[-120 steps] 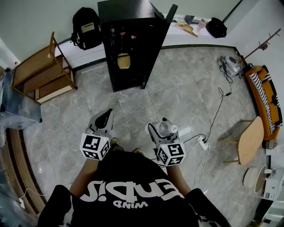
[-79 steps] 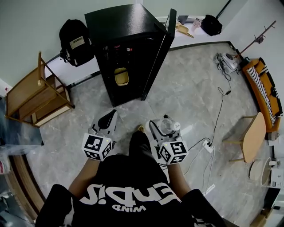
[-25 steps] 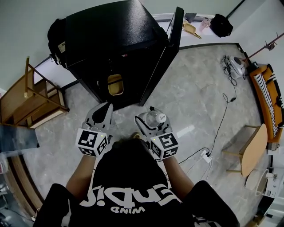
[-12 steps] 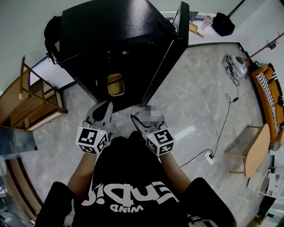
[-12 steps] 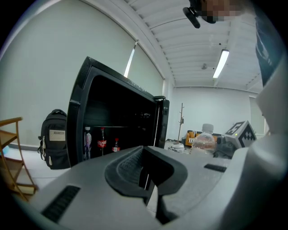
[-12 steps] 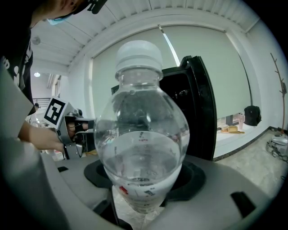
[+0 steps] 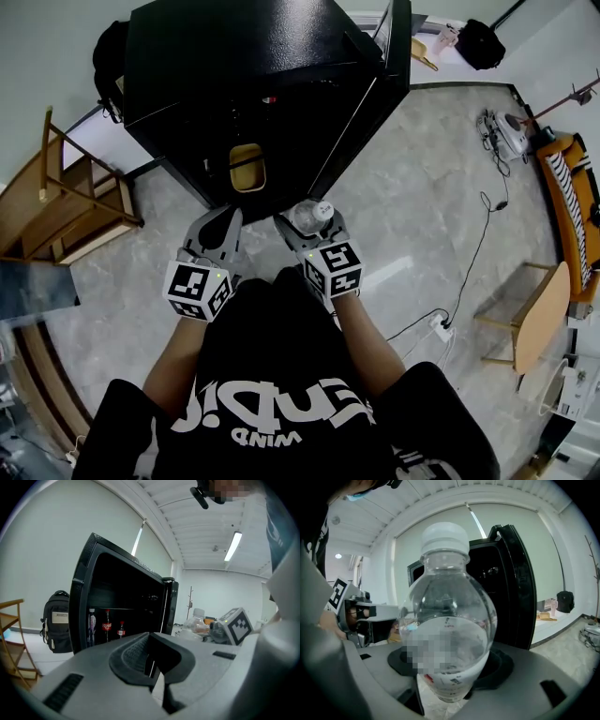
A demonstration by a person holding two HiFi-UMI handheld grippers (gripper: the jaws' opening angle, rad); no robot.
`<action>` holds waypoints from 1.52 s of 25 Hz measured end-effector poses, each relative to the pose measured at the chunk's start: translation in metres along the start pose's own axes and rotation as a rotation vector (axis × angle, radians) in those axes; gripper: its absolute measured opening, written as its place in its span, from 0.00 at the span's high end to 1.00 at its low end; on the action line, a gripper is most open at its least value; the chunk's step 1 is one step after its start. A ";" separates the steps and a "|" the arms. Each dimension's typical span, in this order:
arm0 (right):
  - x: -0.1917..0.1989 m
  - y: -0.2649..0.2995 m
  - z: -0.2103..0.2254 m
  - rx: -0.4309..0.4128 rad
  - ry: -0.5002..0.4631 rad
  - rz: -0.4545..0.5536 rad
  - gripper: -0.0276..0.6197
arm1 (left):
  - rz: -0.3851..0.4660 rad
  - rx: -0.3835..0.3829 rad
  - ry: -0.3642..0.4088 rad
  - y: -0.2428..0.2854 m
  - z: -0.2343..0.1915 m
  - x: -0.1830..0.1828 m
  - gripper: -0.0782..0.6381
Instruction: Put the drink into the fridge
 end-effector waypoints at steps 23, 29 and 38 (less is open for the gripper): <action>0.014 0.184 0.080 -0.016 -0.104 -0.086 0.47 | -0.068 -0.092 -0.014 -0.009 -0.018 0.025 0.88; 0.012 0.217 0.098 0.016 -0.083 -0.076 0.47 | -0.082 -0.116 -0.027 -0.010 -0.024 0.033 0.88; 0.022 0.252 0.102 0.019 -0.081 -0.086 0.47 | -0.090 -0.169 -0.062 -0.015 -0.039 0.041 0.88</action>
Point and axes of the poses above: the fingertips, and each gripper's own axes: y forward along the fingers, z to its right, x out of its underside, the point moved 3 cm from there along -y, backward along the fingers, and after that the axes turned 5 degrees about z, right-handed, at the moved point
